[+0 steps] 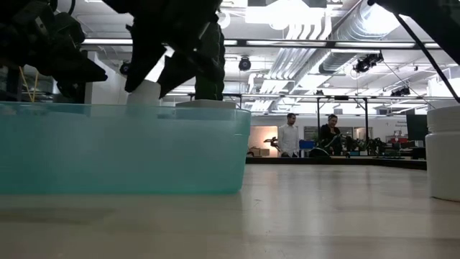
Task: Pick and place pill bottles into a basket
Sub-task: Put the white pill bottle into the green bin
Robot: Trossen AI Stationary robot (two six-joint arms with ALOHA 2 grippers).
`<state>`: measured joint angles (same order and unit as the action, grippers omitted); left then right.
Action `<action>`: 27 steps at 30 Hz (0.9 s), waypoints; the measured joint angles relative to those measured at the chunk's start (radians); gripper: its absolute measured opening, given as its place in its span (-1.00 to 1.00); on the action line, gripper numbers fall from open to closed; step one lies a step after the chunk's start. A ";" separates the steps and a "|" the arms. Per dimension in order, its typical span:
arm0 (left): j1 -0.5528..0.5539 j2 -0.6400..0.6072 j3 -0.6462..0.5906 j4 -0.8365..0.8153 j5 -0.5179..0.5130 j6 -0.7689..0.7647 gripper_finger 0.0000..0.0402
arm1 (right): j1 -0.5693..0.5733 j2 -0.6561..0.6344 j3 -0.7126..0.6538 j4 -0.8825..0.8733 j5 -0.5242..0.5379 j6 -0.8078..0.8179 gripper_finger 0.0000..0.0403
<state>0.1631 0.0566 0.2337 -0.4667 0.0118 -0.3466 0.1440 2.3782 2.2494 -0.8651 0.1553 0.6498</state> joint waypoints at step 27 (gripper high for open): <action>0.000 0.000 0.000 0.000 0.000 0.000 -0.52 | -0.016 0.059 0.000 0.056 -0.012 -0.005 -0.26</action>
<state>0.1631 0.0570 0.2340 -0.4664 0.0116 -0.3462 0.1284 2.4371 2.2494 -0.8093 0.1433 0.6453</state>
